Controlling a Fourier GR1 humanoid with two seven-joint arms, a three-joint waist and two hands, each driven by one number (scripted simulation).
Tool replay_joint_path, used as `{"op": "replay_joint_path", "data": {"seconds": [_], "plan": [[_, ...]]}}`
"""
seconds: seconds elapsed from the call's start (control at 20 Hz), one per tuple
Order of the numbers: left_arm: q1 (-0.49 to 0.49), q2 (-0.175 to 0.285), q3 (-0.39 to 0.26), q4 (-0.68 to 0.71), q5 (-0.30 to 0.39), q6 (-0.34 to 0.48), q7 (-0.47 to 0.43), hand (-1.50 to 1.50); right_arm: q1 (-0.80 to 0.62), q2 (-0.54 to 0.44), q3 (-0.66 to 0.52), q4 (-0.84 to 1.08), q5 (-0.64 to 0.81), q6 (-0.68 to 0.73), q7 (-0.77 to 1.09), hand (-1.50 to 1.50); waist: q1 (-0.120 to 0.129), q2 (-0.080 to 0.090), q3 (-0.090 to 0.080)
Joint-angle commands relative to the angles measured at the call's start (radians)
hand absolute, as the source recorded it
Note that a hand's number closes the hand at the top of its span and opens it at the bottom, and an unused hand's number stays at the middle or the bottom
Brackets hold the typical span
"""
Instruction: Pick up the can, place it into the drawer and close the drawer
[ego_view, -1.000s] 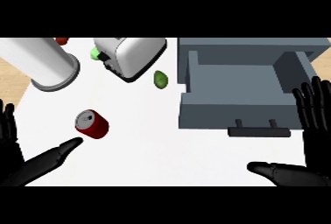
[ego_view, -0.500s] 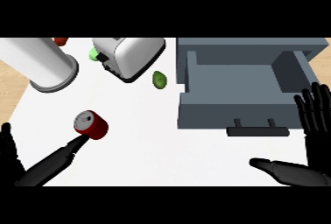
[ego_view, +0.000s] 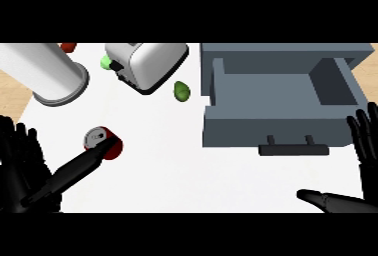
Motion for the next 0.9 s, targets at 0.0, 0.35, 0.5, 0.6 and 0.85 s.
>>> {"op": "replay_joint_path", "data": {"seconds": [0.0, 0.35, 0.5, 0.6, 0.85], "plan": [[-0.034, -0.001, -0.032, 0.07, 0.017, 0.042, 0.002, -1.5, -0.057, -0.028, -0.043, -0.008, -0.035, 0.009, 0.065, -1.5, 0.002, 0.0, 0.0], [-0.025, -0.001, 0.015, 0.287, 0.205, 0.101, -0.239, -1.5, -0.051, -0.007, -0.007, -0.053, 0.034, -0.02, 0.091, -1.5, 0.002, 0.001, -0.001], [-0.004, -0.001, -0.04, 0.355, 0.228, 0.172, -0.306, -1.5, 0.012, -0.02, -0.067, -0.061, -0.039, 0.043, 0.026, -1.5, -0.001, 0.0, 0.0], [-0.024, -0.001, -0.063, 0.436, 0.29, 0.193, -0.374, -1.5, 0.004, 0.023, 0.005, -0.098, 0.021, 0.002, 0.06, -1.5, -0.001, 0.0, -0.001], [0.018, -0.001, 0.013, 0.465, 0.408, 0.147, -0.506, -1.5, 0.006, 0.001, -0.074, -0.033, -0.01, 0.031, 0.031, -1.5, 0.002, 0.0, 0.0]]}}
